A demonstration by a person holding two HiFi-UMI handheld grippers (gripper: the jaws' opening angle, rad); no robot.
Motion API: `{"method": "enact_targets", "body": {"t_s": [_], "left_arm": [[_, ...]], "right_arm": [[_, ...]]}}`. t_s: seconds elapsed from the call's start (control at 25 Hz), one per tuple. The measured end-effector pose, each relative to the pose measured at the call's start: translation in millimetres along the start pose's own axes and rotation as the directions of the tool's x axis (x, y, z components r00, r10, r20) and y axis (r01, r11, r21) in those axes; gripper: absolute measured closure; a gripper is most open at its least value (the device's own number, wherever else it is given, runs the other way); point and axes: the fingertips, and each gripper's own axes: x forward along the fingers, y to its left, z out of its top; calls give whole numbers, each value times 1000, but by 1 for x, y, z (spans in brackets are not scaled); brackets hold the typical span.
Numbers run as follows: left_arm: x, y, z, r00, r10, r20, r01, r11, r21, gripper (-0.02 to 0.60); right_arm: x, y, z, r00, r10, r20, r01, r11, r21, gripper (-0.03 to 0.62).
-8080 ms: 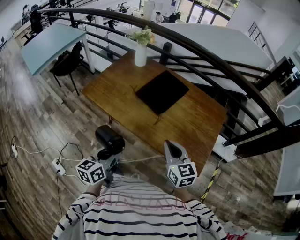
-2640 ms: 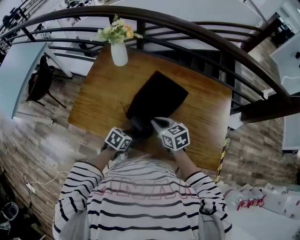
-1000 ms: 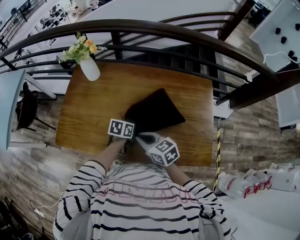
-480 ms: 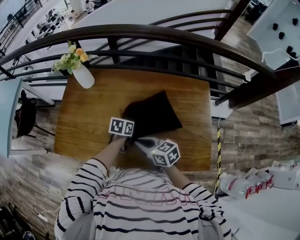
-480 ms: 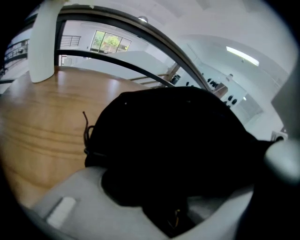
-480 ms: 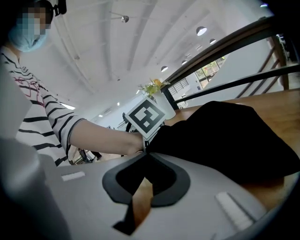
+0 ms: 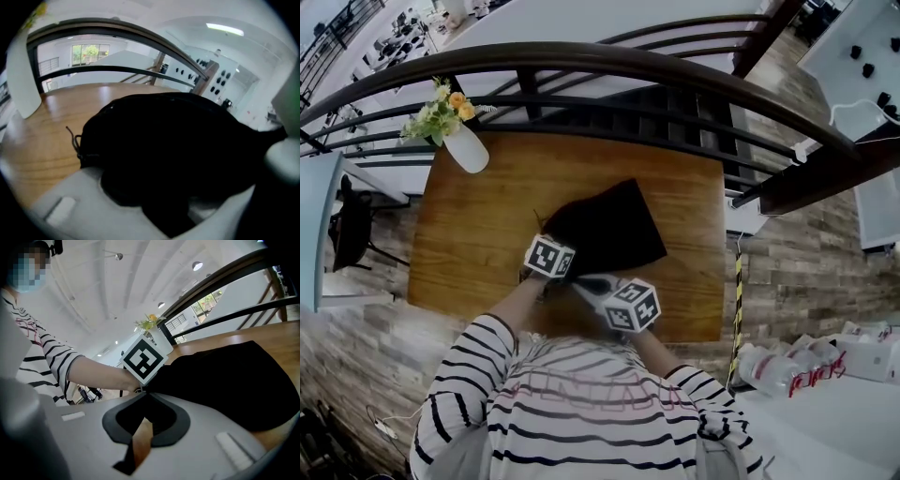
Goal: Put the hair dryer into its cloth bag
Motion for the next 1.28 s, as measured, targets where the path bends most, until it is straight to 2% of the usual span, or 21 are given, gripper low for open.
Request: {"method": "enact_targets", "body": {"t_s": [0.16, 0.28, 0.76, 0.92, 1.04, 1.16, 1.28], "left_arm": [[-3, -2, -10, 999, 4, -40, 3, 984, 179, 393], [-2, -6, -12, 999, -12, -35, 20, 973, 231, 391], [5, -13, -15, 1000, -23, -11, 25, 960, 280, 378], [-10, -9, -9, 997, -6, 73, -17, 953, 303, 307], [-28, 3, -21, 995, 24, 100, -53, 955, 290, 244], [-48, 11, -29, 986, 45, 159, -87, 959, 268, 222], [-70, 17, -40, 979, 73, 189, -114, 970, 215, 207]], "right_arm": [[5, 2, -4, 1000, -2, -9, 2, 1000, 8, 583], [7, 5, -7, 1000, -4, -15, 4, 1000, 11, 583], [-1, 4, -16, 999, -49, 3, 49, 998, 34, 583], [1, 6, -17, 999, -49, 7, 49, 998, 33, 583], [10, 15, -19, 999, -52, 5, 52, 998, 22, 583], [20, 21, -21, 999, -53, -11, 53, 999, 3, 583], [31, 25, -24, 998, -52, -33, 52, 999, -9, 583]]}}
